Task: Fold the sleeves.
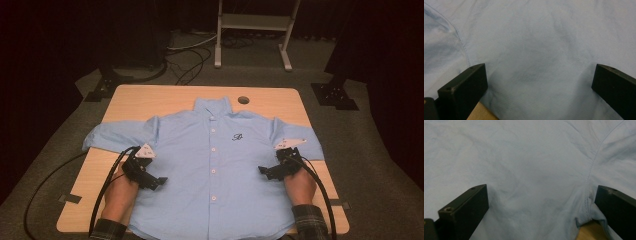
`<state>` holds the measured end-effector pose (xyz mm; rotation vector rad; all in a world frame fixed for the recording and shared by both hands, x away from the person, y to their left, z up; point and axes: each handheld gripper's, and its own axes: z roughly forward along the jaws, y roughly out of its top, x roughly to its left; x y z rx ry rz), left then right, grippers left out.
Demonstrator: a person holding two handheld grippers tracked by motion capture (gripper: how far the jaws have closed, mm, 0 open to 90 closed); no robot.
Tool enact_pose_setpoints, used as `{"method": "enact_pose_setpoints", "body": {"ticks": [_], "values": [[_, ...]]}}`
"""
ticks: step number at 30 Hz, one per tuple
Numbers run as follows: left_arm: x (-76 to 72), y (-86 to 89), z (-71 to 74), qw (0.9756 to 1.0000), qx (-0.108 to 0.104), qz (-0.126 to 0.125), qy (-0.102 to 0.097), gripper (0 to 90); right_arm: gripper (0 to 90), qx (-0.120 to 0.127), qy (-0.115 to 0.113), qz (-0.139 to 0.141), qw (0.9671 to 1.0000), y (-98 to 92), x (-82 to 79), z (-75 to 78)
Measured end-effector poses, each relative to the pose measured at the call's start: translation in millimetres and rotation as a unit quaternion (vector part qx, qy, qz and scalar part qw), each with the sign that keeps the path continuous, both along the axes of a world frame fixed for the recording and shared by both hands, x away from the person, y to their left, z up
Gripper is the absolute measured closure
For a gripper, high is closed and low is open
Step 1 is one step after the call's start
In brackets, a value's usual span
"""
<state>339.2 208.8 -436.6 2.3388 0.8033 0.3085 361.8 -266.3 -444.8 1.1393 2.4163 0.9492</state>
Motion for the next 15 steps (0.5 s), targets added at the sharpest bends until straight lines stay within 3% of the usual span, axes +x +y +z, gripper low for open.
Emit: {"method": "enact_pose_setpoints", "body": {"ticks": [15], "values": [[-13.3,0.7,0.2,1.0000,0.001,-0.005,0.002,0.0,0.0,-0.004,0.005,-0.003,1.0000,2.1,-16.5,0.9]]}}
